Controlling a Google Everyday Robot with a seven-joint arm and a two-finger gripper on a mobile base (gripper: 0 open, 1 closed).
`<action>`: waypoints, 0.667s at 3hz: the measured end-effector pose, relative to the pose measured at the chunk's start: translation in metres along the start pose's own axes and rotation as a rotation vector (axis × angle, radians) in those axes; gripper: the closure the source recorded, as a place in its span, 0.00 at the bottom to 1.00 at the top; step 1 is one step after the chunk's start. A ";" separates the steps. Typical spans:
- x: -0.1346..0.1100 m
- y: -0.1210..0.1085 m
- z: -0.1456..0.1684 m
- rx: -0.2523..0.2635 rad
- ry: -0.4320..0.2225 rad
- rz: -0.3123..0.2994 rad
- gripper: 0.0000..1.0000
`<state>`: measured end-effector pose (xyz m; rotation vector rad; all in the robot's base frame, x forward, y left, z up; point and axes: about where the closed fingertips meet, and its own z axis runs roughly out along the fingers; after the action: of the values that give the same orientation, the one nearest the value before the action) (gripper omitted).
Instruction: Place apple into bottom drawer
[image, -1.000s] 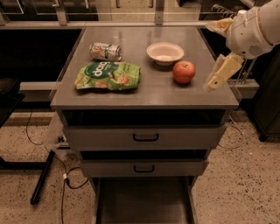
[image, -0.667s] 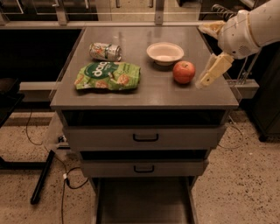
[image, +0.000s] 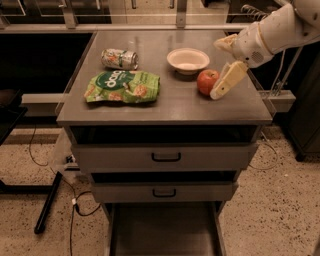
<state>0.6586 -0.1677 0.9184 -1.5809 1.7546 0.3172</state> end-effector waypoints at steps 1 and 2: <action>0.009 -0.006 0.020 -0.034 0.011 0.044 0.00; 0.018 -0.010 0.035 -0.045 0.028 0.065 0.00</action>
Offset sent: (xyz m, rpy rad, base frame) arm 0.0323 0.0026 -0.0450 -0.0184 0.1015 -0.0490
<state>0.6808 -0.1615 0.8854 -1.5692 1.8349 0.3693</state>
